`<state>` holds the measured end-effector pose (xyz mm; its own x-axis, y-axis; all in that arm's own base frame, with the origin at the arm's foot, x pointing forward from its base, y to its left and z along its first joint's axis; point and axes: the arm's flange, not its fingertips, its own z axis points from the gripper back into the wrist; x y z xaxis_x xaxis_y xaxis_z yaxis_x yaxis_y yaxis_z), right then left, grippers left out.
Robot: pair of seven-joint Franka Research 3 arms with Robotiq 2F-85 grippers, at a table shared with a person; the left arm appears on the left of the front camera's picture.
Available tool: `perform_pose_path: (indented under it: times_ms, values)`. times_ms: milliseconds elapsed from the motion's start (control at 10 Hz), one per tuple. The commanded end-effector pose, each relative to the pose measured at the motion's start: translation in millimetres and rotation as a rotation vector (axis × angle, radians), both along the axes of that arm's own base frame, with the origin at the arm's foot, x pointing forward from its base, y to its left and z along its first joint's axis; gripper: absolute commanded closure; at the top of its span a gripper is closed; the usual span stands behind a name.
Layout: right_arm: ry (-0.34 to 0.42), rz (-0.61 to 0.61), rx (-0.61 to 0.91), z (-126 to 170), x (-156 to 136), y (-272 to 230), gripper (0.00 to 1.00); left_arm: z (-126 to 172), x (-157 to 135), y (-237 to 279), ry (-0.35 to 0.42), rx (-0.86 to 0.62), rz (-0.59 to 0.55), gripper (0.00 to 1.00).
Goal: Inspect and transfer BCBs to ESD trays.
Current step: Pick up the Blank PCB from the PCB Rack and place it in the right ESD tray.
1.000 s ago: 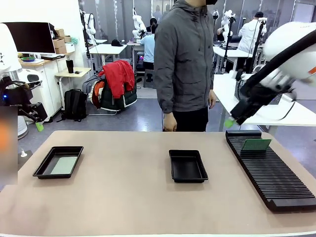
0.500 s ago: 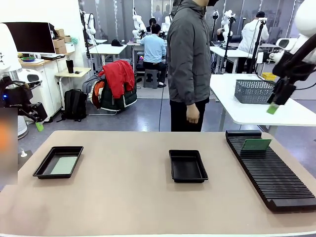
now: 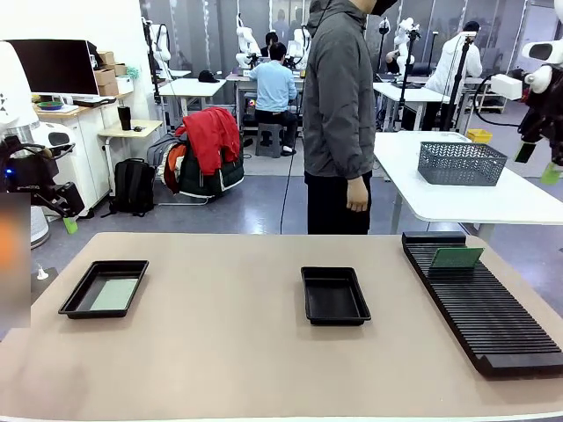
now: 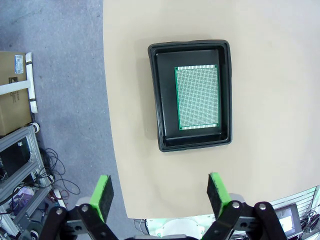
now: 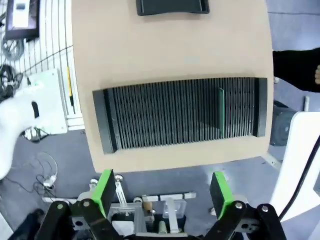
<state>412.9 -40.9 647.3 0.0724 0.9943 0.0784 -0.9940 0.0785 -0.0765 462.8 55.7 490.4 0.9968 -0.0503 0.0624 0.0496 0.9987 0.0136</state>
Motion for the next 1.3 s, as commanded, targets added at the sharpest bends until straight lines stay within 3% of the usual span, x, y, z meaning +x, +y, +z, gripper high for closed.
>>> perform_pose_path:
  times_ms: [0, 300, 1200]
  values:
    - [0.023, 0.064, -0.02, 7.4, 7.5, -17.0, 0.0, -0.9, 0.5, 0.5, -0.004, 0.001, 0.001, 0.0]
    - [-0.007, 0.078, 0.019, 16.6, 5.6, -22.2, 0.0, -0.9, 0.5, 0.5, -0.004, 0.001, 0.001, 0.0]
    - [0.007, 0.065, -0.007, 9.1, 5.7, -16.4, 0.0, -0.9, 0.5, 0.5, -0.004, 0.001, 0.001, 0.0]
